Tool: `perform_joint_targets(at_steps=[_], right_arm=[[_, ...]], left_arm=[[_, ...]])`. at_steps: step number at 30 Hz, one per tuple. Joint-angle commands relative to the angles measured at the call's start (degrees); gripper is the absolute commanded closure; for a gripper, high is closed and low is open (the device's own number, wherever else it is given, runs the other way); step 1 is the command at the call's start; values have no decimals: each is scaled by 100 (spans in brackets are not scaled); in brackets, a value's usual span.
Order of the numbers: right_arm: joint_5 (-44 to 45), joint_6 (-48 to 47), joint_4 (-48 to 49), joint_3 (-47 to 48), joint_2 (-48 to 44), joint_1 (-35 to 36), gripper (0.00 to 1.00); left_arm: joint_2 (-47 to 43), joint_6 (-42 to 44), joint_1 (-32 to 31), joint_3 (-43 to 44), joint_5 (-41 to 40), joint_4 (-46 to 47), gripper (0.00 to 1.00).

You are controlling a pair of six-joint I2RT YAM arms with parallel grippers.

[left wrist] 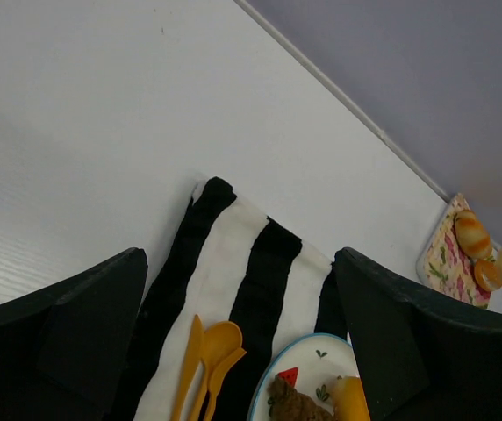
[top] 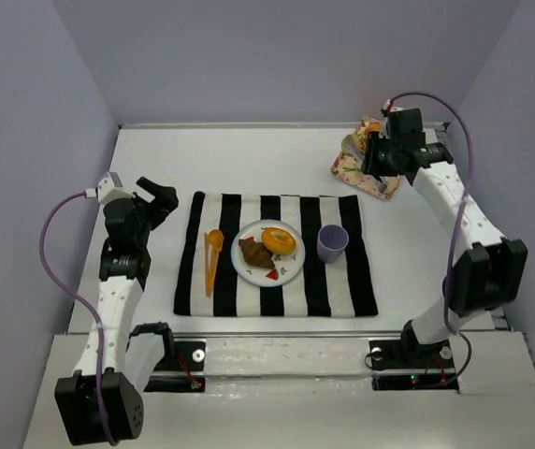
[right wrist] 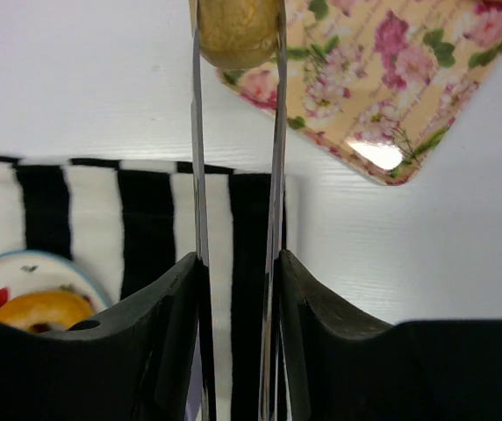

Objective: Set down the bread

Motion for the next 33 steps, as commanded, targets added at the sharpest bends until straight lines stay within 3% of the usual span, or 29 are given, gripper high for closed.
perform_joint_targets(at_steps=[1,7,10,18,24,33], right_arm=[[-1231,-250,365,-443,-1381,180,74],[-1584,-119,294,-1278,-2718,1593,71],[-1724,198,189,-1595,-2956,2532,71],[-1567,610,-311,-2386,-3114,3800,69],[-1365,910,-619,-3089,-3405,3906,63],[-714,981,-1059,-2976,-3318,3907,44]], left_arm=[[-153,26,-23,94,40,165,1],[-232,0,-14,129,92,130,1],[-276,-26,-23,287,189,85,1],[-276,-123,-339,375,392,94,1],[-197,-79,-1165,463,-171,-90,1],[-364,-88,-1262,393,-611,-222,1]])
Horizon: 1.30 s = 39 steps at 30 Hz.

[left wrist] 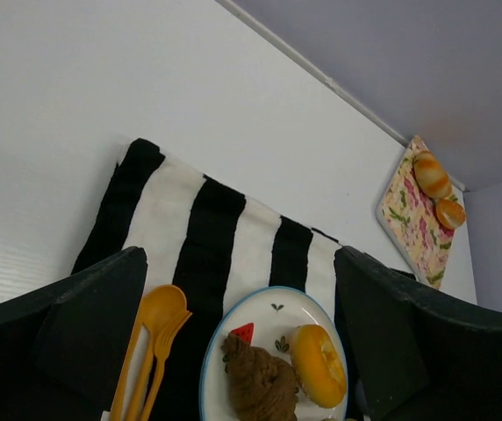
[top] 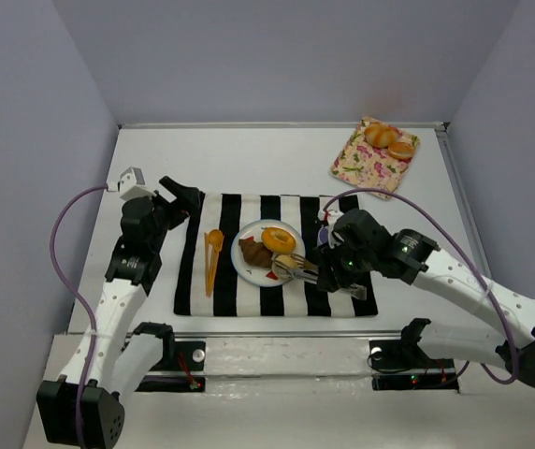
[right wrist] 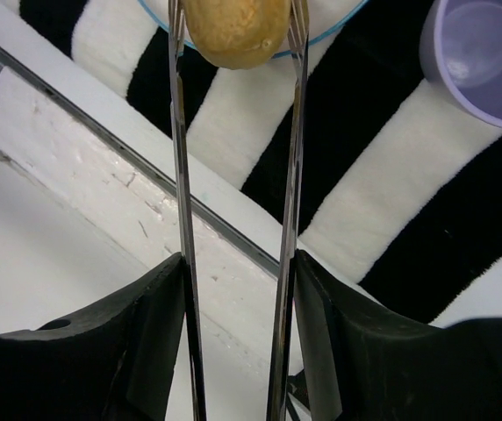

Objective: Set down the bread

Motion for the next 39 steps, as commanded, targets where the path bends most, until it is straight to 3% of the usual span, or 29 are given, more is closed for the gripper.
perform_joint_targets(at_steps=[1,10,16,20,25,27,30,33,34,39], right_arm=[[377,82,-84,229,10,36,43],[631,-93,-102,571,247,36,41],[1220,-208,-365,1300,221,36,42],[1790,-147,-506,1871,265,36,50],[3722,459,-366,2338,229,36,54],[4373,635,-348,2409,282,-156,54],[4403,671,-147,2225,221,-936,54],[3745,452,380,1646,115,-1833,53],[3508,382,529,1479,124,-2428,54],[2759,258,1171,669,633,-3504,53]], left_arm=[[-191,32,-21,187,-298,29,1],[-121,111,-21,214,-316,-15,1],[-147,173,-21,222,-404,-23,1],[-226,191,-21,161,-439,-15,1],[-314,199,-21,117,-536,-6,1],[-332,199,-21,99,-501,-6,1],[-376,208,-21,56,-492,-23,1],[-429,191,-21,-6,-527,-15,1],[-429,199,-21,3,-527,-15,1],[-446,199,-21,20,-597,-67,1]])
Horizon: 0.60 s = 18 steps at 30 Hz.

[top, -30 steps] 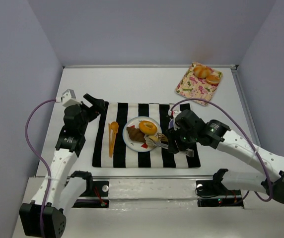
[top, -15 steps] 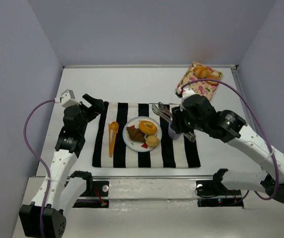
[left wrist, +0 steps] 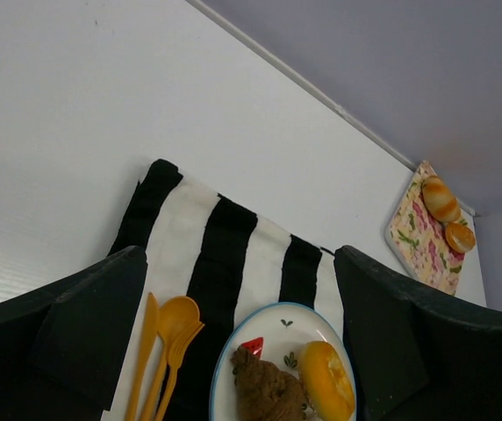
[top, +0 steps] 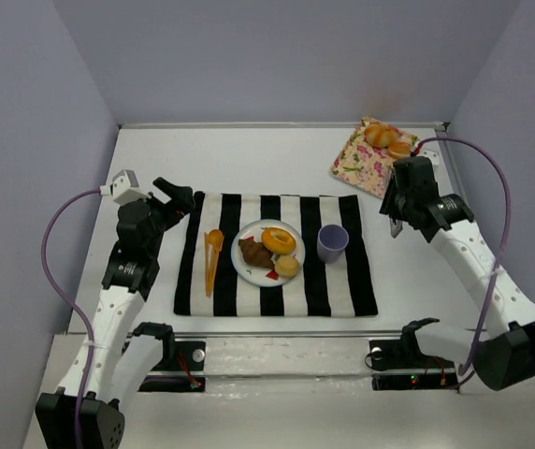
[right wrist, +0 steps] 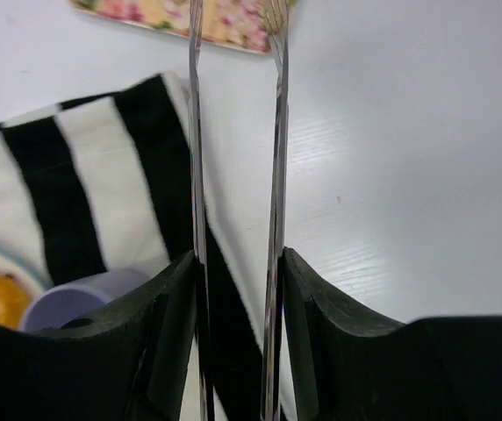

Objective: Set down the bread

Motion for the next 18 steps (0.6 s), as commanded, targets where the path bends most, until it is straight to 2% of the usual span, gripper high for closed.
perform_joint_targets(at_steps=[1,4,7,9,10,13,14,18], right_arm=[[-616,-166,866,-603,582,-732,52],[-968,-96,1279,-868,1032,-1294,49],[-1056,-26,1535,-1166,1559,-1506,48],[-1091,62,1570,-1334,1824,-1594,44],[-1056,175,1561,-1447,1842,-1594,33],[-942,256,1526,-1571,1754,-1594,17],[-872,291,1404,-1571,1710,-1594,3],[-538,414,1062,-1519,1123,-1594,0]], left_arm=[[-108,90,-19,14,-162,68,1],[-108,81,-19,14,-180,68,1],[-90,90,-19,22,-197,51,1],[-90,90,-10,22,-223,51,1],[-81,81,-10,22,-232,51,1],[-72,81,-19,40,-224,42,1],[-72,81,-19,40,-224,42,1],[-46,64,-19,40,-241,51,1]])
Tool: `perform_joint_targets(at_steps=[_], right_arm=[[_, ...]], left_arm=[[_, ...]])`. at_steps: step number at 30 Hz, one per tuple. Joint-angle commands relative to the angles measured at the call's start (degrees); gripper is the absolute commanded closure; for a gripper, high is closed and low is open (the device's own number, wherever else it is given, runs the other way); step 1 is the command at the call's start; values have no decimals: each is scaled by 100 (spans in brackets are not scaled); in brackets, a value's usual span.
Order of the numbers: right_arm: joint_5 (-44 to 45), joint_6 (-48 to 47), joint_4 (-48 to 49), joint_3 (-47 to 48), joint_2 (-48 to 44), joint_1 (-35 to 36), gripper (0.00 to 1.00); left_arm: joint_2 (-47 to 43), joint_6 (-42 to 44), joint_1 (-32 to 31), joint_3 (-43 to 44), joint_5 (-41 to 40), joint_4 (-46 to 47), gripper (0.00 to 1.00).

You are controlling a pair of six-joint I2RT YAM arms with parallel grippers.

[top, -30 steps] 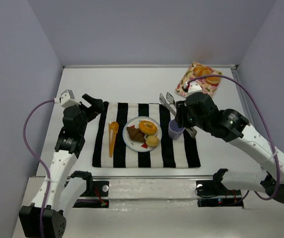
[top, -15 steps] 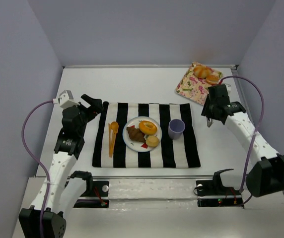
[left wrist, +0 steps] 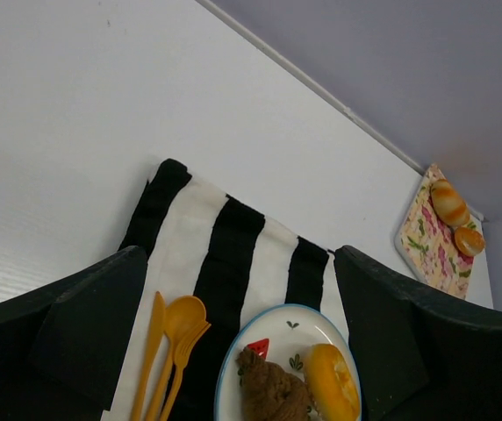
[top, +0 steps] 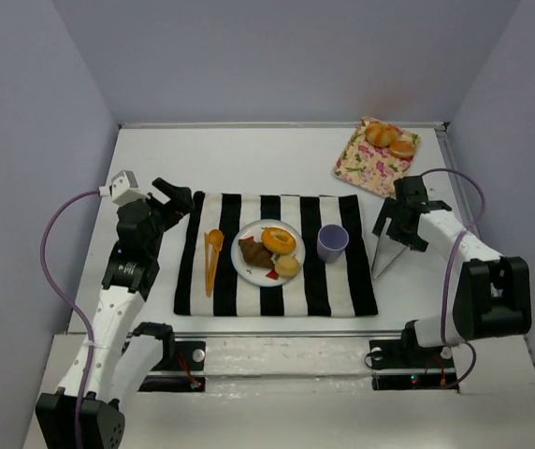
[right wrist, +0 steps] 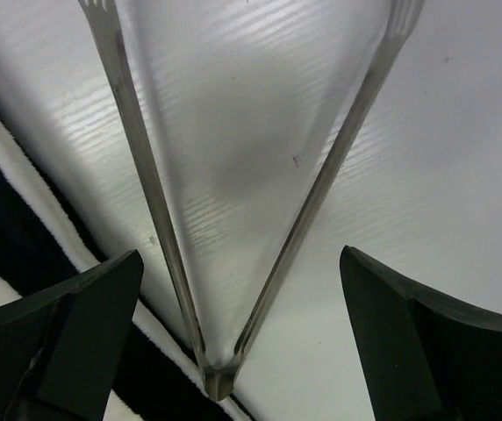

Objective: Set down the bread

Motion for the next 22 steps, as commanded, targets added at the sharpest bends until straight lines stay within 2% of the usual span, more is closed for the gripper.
perform_joint_targets(at_steps=[1,5,12,16,22], right_arm=[[398,228,-41,164,-797,1,0],[416,193,-392,471,-1525,1,0],[424,175,-437,885,-2696,1,0],[565,413,-323,798,-3232,1,0],[495,167,99,340,-3646,1,0]], left_arm=[[-37,66,-10,49,-108,125,1],[-37,57,-19,119,-99,72,1],[-160,-4,-19,119,-187,19,1],[-169,-31,-19,146,-169,-16,1],[-213,-66,-19,110,-152,-42,1]])
